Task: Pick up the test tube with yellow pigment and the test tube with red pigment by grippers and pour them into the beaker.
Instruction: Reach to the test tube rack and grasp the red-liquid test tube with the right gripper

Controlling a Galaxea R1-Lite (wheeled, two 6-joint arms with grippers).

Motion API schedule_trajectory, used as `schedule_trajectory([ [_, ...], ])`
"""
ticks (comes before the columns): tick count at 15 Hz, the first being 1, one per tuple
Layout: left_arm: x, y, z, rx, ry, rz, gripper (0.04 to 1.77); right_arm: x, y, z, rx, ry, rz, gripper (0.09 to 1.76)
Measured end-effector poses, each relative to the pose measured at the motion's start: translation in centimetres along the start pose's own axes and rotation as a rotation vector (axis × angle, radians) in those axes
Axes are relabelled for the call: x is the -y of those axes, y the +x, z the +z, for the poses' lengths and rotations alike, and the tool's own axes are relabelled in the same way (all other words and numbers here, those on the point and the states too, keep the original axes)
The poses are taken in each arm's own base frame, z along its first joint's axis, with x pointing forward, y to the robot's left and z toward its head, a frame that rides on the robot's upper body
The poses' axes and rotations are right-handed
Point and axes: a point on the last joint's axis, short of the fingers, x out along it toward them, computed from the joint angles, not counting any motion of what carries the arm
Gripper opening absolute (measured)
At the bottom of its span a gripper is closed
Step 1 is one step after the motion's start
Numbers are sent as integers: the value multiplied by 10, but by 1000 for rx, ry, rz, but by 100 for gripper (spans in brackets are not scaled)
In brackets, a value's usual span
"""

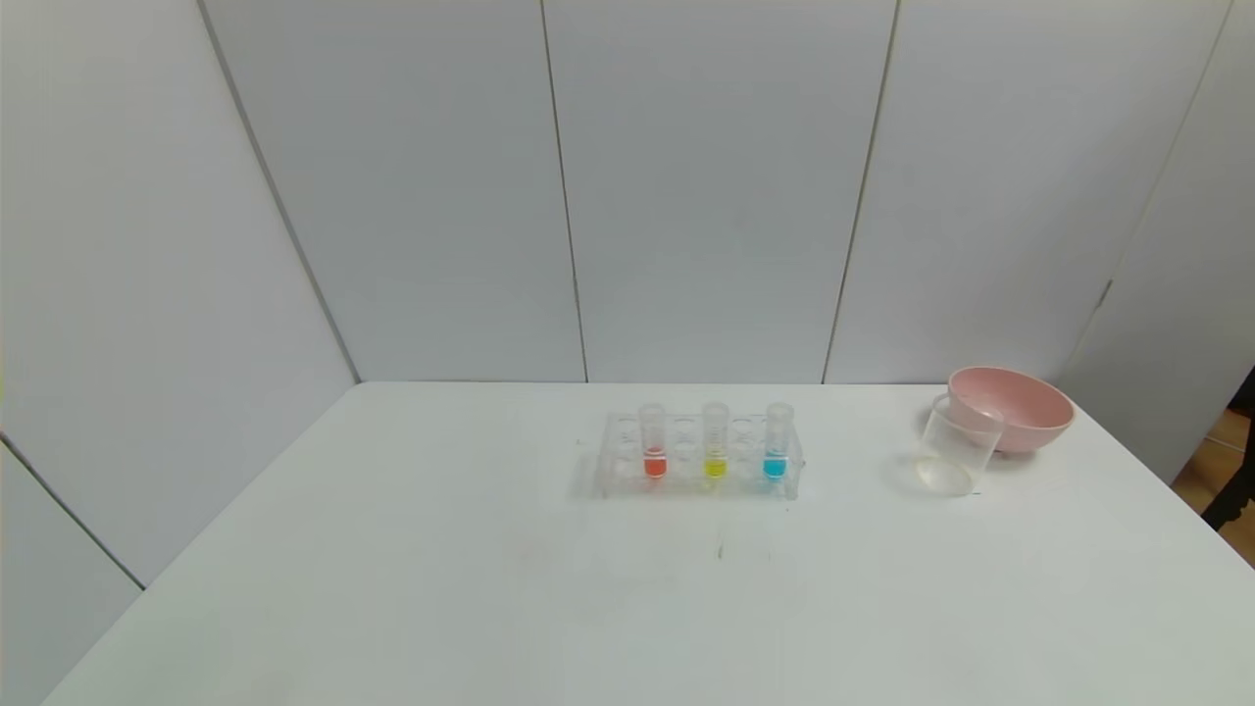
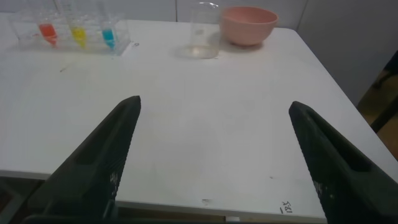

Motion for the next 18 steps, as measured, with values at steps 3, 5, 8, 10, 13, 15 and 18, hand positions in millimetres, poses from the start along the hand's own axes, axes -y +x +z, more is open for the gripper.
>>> schedule_trajectory([
  [3, 0, 0, 0, 0, 0, 0, 176, 0, 0, 0, 0, 3, -6, 171],
  [5, 0, 0, 0, 0, 0, 0, 176, 0, 0, 0, 3, 7, -7, 171],
  [8, 0, 0, 0, 0, 0, 0, 176, 0, 0, 1, 13, 10, -13, 171],
  [10, 0, 0, 0, 0, 0, 0, 176, 0, -2, 9, 34, 10, -5, 171],
  [13, 0, 0, 0, 0, 0, 0, 176, -1, -9, 33, 85, 8, 50, 171],
  [15, 0, 0, 0, 0, 0, 0, 176, -1, -11, 59, 111, 8, 57, 171],
  [18, 0, 0, 0, 0, 0, 0, 176, -1, -5, 105, 136, 8, 59, 171],
])
